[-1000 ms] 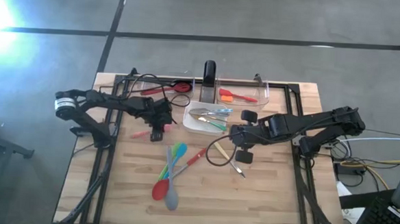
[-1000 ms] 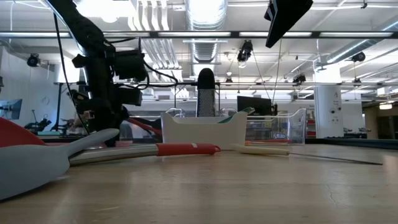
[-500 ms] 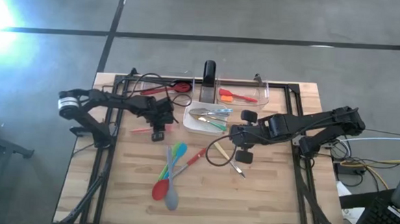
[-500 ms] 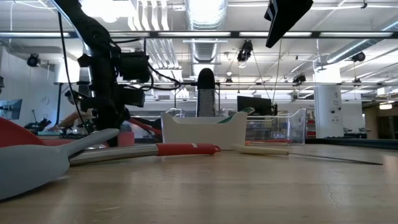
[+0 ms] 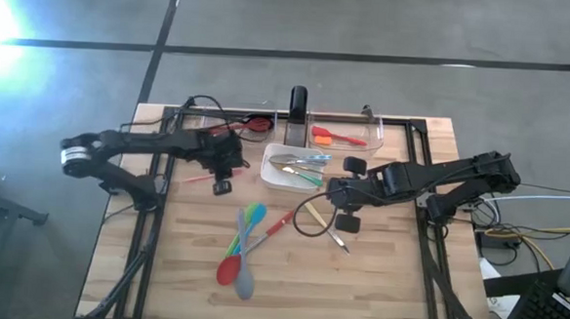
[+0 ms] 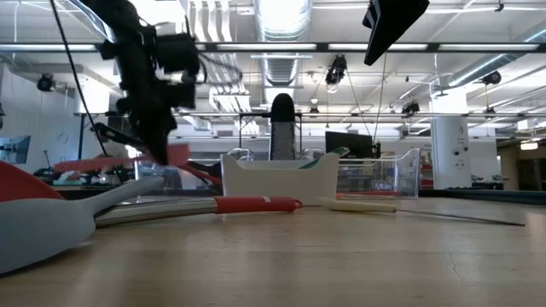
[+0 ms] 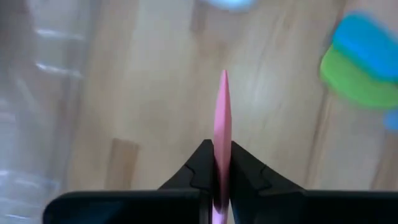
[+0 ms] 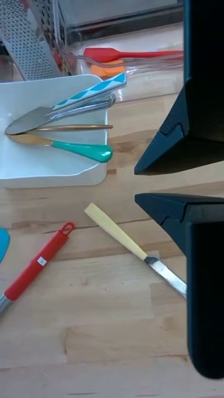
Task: Pick & Place Kitchen Items
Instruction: Put the pink spatula into the right transparent bin
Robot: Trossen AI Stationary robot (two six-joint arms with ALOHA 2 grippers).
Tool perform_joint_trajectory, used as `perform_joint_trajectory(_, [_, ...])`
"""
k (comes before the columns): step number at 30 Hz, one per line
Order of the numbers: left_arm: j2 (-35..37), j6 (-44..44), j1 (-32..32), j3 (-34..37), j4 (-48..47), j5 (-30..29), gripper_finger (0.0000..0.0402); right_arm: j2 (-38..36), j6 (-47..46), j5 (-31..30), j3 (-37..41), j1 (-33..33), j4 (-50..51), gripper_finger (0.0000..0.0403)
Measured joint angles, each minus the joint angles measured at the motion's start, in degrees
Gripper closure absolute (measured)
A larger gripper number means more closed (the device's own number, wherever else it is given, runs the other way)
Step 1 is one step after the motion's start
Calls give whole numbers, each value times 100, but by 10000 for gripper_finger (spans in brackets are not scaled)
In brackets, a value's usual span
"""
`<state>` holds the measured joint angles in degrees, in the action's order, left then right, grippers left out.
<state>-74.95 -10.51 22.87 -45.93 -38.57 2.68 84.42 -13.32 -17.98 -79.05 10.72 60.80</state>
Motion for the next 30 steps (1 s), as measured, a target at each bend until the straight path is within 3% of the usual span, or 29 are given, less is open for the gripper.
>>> perform_joint_trajectory(7, [901,458,-62,-151,651,-38,377,0,71,-2,0,0,-329,351])
perform_joint_trajectory(12, [1409,796,-191,-151,1871,-43,377,0,310,-11,94,0,-1039,351])
perform_joint_trajectory(18, [1665,848,-535,-155,3958,272,377,0,859,-14,761,0,-2887,351])
perform_joint_trajectory(23, [1660,899,-939,-27,5530,530,377,-19,1140,-15,1535,-16,-5045,351])
perform_joint_trajectory(30, [1551,906,-1386,118,6476,908,377,-184,1374,-6,2455,-168,-7798,342])
